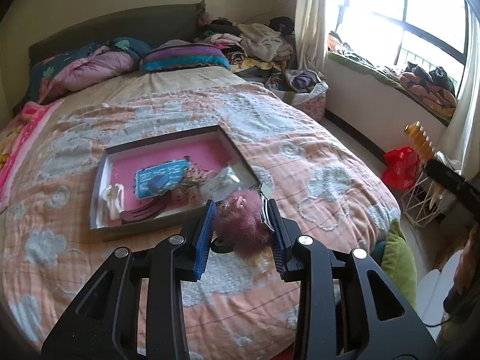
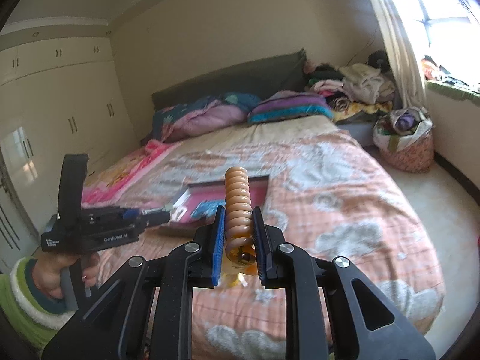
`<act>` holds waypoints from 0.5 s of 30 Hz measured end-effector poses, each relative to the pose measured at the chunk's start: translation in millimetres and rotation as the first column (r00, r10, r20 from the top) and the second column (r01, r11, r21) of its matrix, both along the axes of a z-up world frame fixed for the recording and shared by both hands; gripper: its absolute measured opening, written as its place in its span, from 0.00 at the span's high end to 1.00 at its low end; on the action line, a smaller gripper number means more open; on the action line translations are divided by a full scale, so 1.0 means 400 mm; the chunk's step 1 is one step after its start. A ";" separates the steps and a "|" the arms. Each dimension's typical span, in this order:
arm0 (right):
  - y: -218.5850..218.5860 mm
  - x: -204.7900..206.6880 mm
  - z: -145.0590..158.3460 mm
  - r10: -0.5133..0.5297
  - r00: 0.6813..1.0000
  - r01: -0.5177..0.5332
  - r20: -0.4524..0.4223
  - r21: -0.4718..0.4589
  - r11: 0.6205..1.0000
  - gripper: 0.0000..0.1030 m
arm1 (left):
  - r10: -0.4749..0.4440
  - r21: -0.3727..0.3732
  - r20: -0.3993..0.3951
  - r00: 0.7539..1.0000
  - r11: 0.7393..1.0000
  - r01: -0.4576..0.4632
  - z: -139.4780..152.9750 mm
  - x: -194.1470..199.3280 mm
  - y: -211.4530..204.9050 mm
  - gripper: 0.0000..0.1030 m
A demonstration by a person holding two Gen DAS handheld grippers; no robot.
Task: Organize jewelry
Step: 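Carry the pompom clip and spiral hair tie into the grey box and open both tools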
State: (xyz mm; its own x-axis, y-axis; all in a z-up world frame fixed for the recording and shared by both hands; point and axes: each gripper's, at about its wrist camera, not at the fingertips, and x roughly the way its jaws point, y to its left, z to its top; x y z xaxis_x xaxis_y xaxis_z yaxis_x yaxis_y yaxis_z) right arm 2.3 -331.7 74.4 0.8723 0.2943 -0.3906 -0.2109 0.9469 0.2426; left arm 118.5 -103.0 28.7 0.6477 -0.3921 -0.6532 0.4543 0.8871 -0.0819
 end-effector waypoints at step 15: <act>-0.129 0.020 0.099 -0.083 0.991 0.082 0.108 0.010 0.997 0.83 | -0.054 -0.013 0.042 0.998 0.998 0.054 0.084 0.071 -0.119 0.75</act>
State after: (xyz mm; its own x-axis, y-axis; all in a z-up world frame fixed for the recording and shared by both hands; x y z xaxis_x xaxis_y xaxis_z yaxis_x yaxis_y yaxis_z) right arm 10.3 -383.2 113.9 0.9307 0.2213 -0.2914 -0.1571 0.9609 0.2280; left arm 147.0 -150.5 62.4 0.6520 -0.4359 -0.6204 0.5048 0.8601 -0.0738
